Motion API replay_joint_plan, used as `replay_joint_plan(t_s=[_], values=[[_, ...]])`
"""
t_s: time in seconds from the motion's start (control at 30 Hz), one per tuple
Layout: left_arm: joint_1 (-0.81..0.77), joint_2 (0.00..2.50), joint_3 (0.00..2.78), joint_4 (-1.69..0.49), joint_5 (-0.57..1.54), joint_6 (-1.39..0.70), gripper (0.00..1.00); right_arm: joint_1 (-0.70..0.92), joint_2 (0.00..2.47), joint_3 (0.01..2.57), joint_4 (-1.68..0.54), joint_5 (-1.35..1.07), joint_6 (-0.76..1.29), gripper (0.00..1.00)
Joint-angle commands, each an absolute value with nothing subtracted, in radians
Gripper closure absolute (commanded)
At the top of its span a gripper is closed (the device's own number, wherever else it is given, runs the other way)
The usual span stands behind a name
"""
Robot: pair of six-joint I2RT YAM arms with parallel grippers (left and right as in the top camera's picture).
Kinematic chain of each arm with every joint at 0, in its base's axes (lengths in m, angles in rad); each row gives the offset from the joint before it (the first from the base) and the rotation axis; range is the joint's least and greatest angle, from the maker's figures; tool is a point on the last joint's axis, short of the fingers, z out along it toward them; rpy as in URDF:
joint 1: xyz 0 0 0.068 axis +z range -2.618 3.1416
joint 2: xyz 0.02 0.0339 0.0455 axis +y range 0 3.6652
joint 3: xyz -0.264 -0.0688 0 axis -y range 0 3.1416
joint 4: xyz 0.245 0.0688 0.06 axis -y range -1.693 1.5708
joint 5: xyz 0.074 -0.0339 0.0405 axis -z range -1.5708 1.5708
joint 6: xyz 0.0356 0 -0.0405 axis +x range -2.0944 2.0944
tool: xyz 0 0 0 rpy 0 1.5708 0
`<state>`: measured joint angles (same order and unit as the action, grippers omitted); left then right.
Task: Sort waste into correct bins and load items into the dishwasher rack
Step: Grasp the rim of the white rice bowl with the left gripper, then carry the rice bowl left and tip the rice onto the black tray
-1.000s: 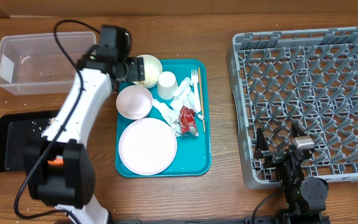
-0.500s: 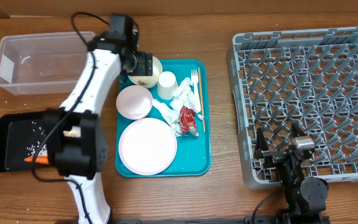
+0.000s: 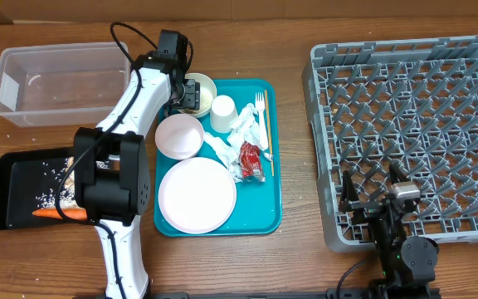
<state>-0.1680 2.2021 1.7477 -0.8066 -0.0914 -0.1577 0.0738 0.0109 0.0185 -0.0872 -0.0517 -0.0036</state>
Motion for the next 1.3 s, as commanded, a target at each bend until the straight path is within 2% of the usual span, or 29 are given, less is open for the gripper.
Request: replay_joint_plan(t_s=[0.0,0.27,0.5,0.57,0.87,1.07,1.27], values=[[-0.164,2.205,1.770,-0.803,-0.043,-0.163,0.32,0.079,0.003,0.008,-0.081,-0.045,0.000,0.00],[-0.164,2.205,1.770,-0.819,-0.044,-0.168,0.68,0.079,0.003,0.008,-0.081,-0.045,0.000,0.00],[-0.163,2.204,1.772,-0.795,-0.125,-0.215,0.84,0.079,0.003,0.008,-0.081,-0.045,0.000,0.00],[-0.163,2.204,1.784,-0.794,-0.142,-0.215,0.95,0.079,0.003,0.008,-0.081,-0.045,0.000,0.00],[-0.163,2.192,2.027,-0.947,-0.137,-0.328,0.96,0.079,0.003,0.008,-0.081,-0.045,0.000,0.00],[-0.162,2.191,2.301,-1.190,-0.138,-0.375,0.96,0.079,0.003,0.008,-0.081,-0.045,0.000,0.00],[-0.134,2.179,2.568,-1.525,-0.144,-0.452,0.96,0.079,0.003,0.008,-0.081,-0.045,0.000,0.00]])
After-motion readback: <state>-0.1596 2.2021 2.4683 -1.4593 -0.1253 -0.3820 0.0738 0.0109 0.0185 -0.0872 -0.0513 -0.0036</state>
